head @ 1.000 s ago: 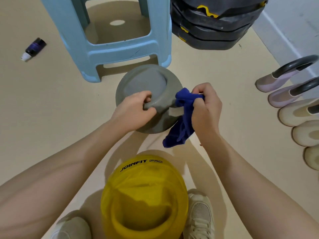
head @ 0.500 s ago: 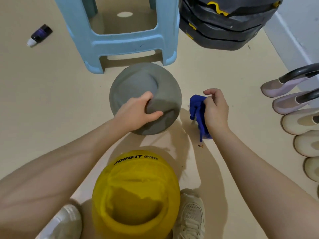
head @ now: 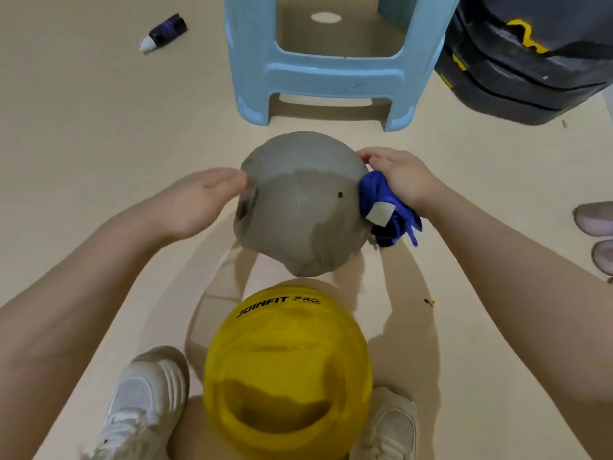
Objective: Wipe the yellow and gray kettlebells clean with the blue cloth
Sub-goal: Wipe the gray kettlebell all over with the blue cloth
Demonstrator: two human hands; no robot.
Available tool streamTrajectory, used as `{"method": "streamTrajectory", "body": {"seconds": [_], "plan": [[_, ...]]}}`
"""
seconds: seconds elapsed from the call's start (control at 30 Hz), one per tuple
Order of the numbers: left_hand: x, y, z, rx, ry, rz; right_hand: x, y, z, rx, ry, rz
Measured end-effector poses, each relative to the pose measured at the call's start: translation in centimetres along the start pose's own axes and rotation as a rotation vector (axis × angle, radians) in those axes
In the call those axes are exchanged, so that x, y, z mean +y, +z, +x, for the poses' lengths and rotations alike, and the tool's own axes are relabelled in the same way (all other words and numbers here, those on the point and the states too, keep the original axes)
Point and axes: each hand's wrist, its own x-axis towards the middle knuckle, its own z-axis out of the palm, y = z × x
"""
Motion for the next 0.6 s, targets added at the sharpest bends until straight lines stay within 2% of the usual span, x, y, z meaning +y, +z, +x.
{"method": "streamTrajectory", "body": {"seconds": [0.07,0.13,0.2,0.27,0.33,0.4,0.47,0.53,0.6], "plan": [[0.7,1.8,0.5,0.019,-0.101,-0.116,-0.9,0.6,0.7,-0.031,-0.017,0.022],[1.0,3.7,1.3,0.199,-0.182,-0.219,-1.4,1.3,1.1,-0.078,0.038,0.202],[0.7,4.7,2.4,0.388,-0.278,-0.198,-1.3,1.6,1.4,-0.120,0.111,0.284],[0.4,5.2,3.1,0.499,-0.357,-0.207,-1.2,1.6,1.7,-0.165,0.183,0.253],[-0.1,5.9,3.4,0.572,-0.327,-0.275,-1.0,1.7,1.2,-0.205,0.328,0.336],[-0.4,6.2,3.1,0.617,-0.221,-0.237,-0.6,2.6,0.3,-0.189,0.428,0.401],[-0.8,6.1,3.2,0.630,-0.133,-0.196,0.5,3.4,-0.8,-0.129,0.429,0.382],[-1.3,6.3,3.5,0.583,-0.127,-0.241,1.1,2.9,-2.5,-0.059,0.343,0.316],[-0.8,7.4,3.7,0.464,-0.156,-0.376,0.8,0.8,-4.0,0.008,0.196,0.137]]}}
